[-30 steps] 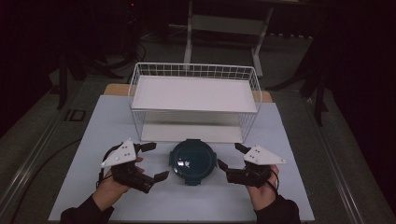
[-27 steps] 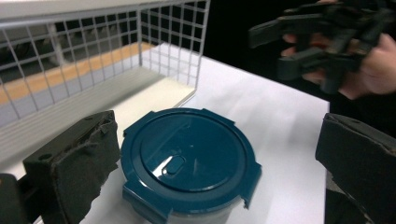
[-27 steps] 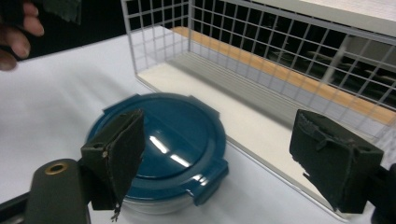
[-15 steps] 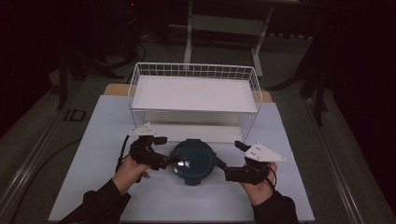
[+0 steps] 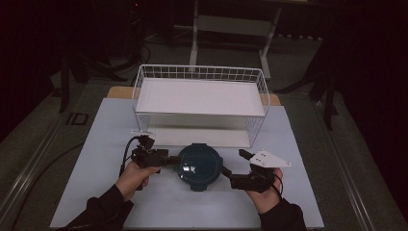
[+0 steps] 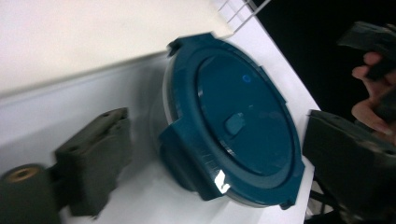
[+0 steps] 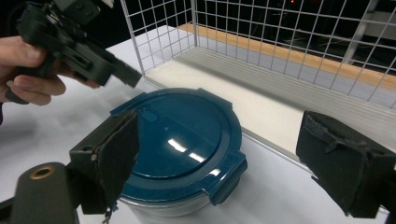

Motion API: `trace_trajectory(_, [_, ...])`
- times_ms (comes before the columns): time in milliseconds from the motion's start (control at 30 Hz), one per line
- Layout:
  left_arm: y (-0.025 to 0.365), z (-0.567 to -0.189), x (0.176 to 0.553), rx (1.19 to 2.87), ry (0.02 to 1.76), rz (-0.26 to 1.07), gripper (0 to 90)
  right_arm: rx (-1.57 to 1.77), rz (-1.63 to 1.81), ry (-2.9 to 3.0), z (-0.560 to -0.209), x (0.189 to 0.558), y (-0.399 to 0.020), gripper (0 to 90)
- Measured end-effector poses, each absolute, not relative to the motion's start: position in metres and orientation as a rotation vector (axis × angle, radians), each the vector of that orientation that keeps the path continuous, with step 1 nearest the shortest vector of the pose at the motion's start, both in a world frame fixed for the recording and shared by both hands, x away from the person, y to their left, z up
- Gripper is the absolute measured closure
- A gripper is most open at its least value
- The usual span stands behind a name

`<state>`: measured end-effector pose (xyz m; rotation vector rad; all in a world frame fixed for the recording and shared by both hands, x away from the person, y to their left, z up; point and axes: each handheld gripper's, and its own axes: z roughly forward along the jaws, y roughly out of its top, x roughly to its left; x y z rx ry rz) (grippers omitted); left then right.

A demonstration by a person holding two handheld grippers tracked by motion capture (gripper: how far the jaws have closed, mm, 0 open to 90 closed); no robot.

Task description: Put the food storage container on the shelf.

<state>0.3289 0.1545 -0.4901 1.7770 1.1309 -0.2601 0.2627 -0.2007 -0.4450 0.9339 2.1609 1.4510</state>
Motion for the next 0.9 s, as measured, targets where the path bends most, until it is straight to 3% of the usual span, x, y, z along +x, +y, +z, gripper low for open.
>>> trace_trajectory(233, [0.154, -0.498, 0.334, 1.807, 1.174, -0.378, 23.9, 0.944, 1.449, 2.163, -0.447, 0.263, -0.202, 13.1])
trace_trajectory(467, [0.152, -0.509, 0.338, 1.819, 1.274, -0.441, 43.4, 0.972, 1.458, 2.172, -0.451, 0.263, -0.207, 13.3])
trace_trajectory(733, [0.156, -0.522, 0.345, 1.723, 1.303, -0.649, 50.4, 0.993, 1.464, 2.192, -0.453, 0.265, -0.210, 13.8])
trace_trajectory(900, [0.155, -0.520, 0.343, 1.740, 1.287, -0.631, 51.2, 1.029, 1.476, 2.220, -0.455, 0.269, -0.210, 13.8])
